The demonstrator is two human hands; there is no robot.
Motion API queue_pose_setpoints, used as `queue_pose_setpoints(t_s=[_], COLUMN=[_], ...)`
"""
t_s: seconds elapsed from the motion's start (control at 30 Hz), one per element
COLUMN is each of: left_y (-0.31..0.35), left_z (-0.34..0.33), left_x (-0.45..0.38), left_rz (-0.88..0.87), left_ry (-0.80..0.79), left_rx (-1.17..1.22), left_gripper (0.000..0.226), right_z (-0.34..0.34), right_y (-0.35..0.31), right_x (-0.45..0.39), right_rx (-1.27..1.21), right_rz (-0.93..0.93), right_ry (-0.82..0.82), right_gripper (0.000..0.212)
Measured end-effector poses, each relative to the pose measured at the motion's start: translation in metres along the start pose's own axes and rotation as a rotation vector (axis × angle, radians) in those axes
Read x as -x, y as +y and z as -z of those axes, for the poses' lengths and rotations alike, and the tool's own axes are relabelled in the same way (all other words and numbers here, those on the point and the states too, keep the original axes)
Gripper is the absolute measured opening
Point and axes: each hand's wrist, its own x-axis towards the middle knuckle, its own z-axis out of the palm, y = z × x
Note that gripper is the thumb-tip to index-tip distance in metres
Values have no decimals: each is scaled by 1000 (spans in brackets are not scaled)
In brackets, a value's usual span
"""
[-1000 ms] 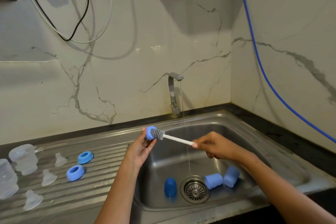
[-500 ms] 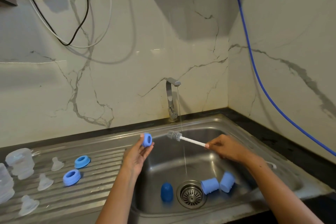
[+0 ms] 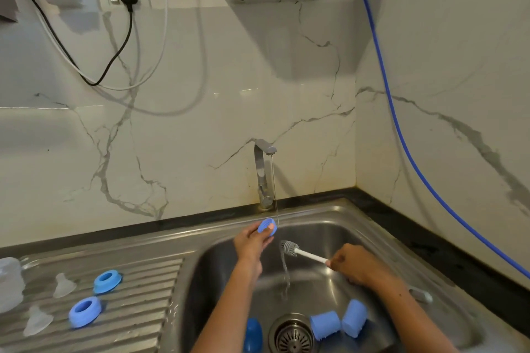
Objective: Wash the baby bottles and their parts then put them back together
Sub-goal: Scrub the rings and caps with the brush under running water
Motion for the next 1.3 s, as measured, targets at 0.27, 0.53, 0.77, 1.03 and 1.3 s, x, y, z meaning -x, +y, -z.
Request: queue_pose_setpoints(t_s=[0.27,0.53,0.77,1.03,1.3], left_y=[-34,-47,-41,-35,-38], left_z=[-25,-20,-4,11,-9], left_x=[-25,-30,-25,-31,-38], left_rz=[-147,-134,-132,-133,174], left_ry=[51,-68,-193,-89,-151], left_rx=[-86,-245,-359,-340,-52], left_gripper=[49,41,35,38,32], right_z=[-4,1,2,4,2], right_y=[7,10,12,6,3], right_x=[-13,-12,-9,-2,0], right_rx=[-15,-33,-46,-26,-67], right_rz=[-30,-75,-106,-100,-108], right_ry=[69,51,43,15,-11], right_gripper=[34,35,38,32,32])
